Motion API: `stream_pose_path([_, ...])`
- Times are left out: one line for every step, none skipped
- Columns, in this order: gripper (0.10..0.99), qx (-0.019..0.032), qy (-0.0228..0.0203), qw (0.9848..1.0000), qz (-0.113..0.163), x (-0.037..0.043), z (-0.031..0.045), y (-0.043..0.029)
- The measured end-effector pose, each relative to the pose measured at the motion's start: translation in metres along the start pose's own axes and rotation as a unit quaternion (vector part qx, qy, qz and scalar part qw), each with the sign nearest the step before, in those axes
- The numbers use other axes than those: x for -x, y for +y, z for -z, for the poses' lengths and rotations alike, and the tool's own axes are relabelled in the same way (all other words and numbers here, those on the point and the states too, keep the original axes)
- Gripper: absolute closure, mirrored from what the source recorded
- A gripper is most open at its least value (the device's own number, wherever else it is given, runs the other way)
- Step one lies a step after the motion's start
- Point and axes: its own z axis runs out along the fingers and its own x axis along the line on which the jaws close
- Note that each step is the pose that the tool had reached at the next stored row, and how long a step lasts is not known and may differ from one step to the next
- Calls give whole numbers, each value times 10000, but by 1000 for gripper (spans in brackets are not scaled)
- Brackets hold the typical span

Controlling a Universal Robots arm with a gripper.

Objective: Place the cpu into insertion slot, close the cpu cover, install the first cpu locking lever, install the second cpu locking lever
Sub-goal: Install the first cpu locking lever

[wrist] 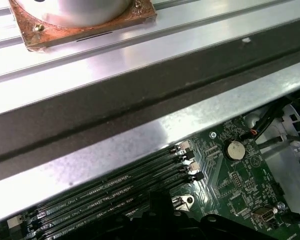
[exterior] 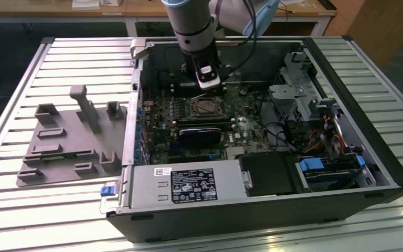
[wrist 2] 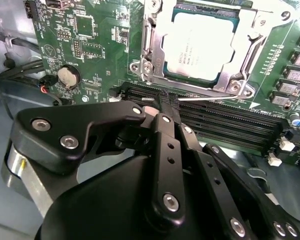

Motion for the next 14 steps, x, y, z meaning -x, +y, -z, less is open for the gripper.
stream_pose_path([984,1,0,10000,0,-1,-5,-1])
stream_pose_path([984,1,0,10000,0,-2,-9,-2])
stream_pose_path([984,1,-1,10000,0,-3,-13,-3])
stream_pose_path([984,2,-2,10000,0,-4,-19,-5])
stream_pose_path([984,2,-2,10000,0,-4,-23,-6])
stream_pose_path([984,2,-3,10000,1,-5,-26,-6])
stream_pose_path([984,2,-3,10000,1,-6,-27,-6])
stream_pose_path([984,2,-4,10000,2,-6,-30,-6])
stream_pose_path([984,3,-4,10000,3,-7,-32,-6])
stream_pose_path([984,4,-4,10000,5,-8,-34,-5])
stream_pose_path([984,5,-3,10000,8,-9,-36,-4])
stream_pose_path([984,5,-3,10000,11,-11,-38,-1])
stream_pose_path([984,5,-2,10000,13,-13,-38,2])
stream_pose_path([984,5,-1,10000,15,-14,-39,4])
